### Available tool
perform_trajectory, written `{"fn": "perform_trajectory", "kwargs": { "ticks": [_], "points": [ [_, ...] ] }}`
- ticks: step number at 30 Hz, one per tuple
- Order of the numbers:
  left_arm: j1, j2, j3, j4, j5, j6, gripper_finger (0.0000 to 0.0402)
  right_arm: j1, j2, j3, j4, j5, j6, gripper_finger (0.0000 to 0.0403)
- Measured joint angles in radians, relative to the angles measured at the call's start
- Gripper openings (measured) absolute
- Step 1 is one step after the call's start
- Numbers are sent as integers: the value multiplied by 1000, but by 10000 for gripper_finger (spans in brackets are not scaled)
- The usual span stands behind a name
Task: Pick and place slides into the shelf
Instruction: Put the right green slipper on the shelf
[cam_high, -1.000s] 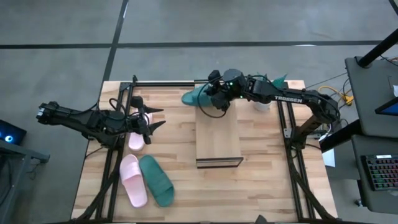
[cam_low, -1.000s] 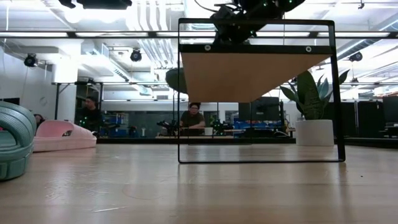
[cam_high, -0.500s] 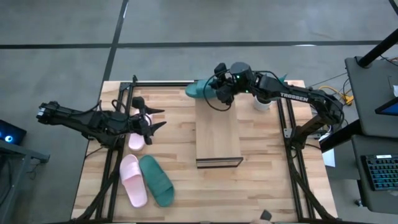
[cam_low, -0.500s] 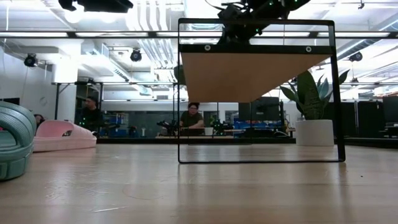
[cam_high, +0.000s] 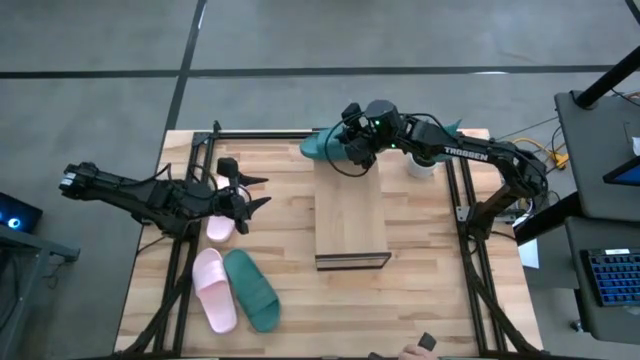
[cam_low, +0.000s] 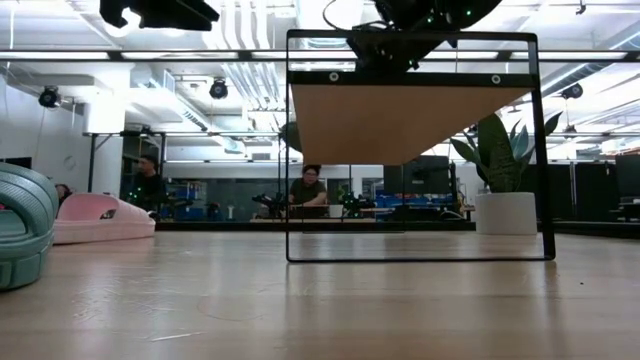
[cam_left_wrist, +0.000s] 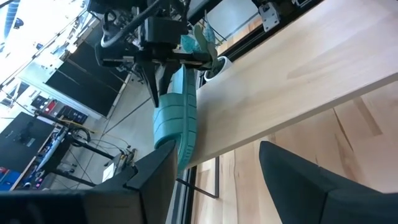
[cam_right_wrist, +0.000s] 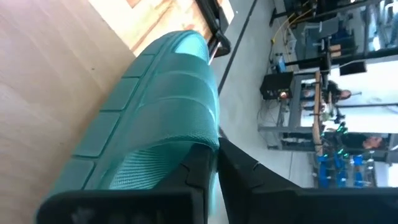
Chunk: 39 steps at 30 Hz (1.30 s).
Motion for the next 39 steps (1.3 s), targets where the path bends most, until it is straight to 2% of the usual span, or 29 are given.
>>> {"fn": "perform_trajectory", "kwargs": {
  "ticks": [6, 13, 18, 22, 25, 31, 39],
  "points": [
    [0, 2, 0, 1, 0, 0, 213, 0, 1, -2, -28, 26, 33, 62],
    [0, 5, 0, 8, 0, 0, 213, 0, -2, -2, -67, 36, 114, 130],
    [0, 5, 0, 8, 0, -1, 213, 3, -5, -2, -75, 106, 158, 171],
    [0, 5, 0, 8, 0, -1, 213, 18, -19, -2, -75, 216, 202, 186],
    [0, 5, 0, 8, 0, -1, 213, 35, -44, -2, -78, 275, 255, 185],
    [0, 5, 0, 8, 0, -1, 213, 77, -115, -1, -143, 278, 363, 163],
    [0, 5, 0, 8, 1, 1, 213, 135, -157, -1, -412, 269, 550, 80]
  ]
}}
